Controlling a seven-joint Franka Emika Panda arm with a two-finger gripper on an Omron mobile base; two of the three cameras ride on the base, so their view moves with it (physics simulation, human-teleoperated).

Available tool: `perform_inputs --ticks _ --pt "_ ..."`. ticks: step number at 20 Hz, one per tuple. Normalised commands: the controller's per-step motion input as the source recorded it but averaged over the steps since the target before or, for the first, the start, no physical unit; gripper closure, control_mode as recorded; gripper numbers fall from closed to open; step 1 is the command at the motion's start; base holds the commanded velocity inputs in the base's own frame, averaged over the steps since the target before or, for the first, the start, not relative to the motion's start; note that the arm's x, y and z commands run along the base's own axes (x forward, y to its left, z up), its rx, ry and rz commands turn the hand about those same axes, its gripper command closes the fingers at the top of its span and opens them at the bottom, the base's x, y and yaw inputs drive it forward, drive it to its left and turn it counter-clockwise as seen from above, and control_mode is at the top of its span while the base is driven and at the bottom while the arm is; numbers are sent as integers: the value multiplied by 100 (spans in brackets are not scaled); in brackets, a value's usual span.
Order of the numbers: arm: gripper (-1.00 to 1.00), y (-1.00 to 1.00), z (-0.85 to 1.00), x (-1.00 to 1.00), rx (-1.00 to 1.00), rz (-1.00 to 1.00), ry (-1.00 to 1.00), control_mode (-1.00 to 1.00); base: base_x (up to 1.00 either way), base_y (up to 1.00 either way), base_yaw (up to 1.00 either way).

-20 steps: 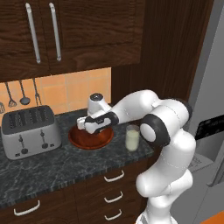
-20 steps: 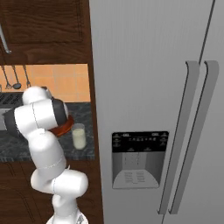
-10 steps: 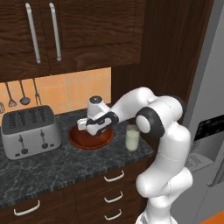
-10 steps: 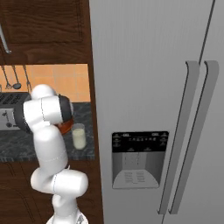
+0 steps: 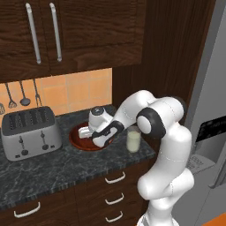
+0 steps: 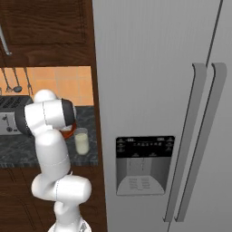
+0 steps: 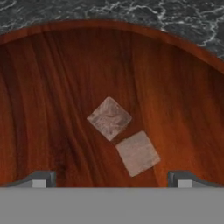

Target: Grab a lemon wedge from the fridge and one ice cube from the ice bowl, and put them in the glass of lemonade.

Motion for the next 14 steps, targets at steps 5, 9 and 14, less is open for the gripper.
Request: perform_inputs --ticks 5,9,14 --pt "-100 6 2 6 0 2 -3 -100 0 0 0" --pt "-100 0 1 15 0 0 0 -100 0 0 0" --pt "-100 -2 0 10 0 0 0 -100 0 0 0"
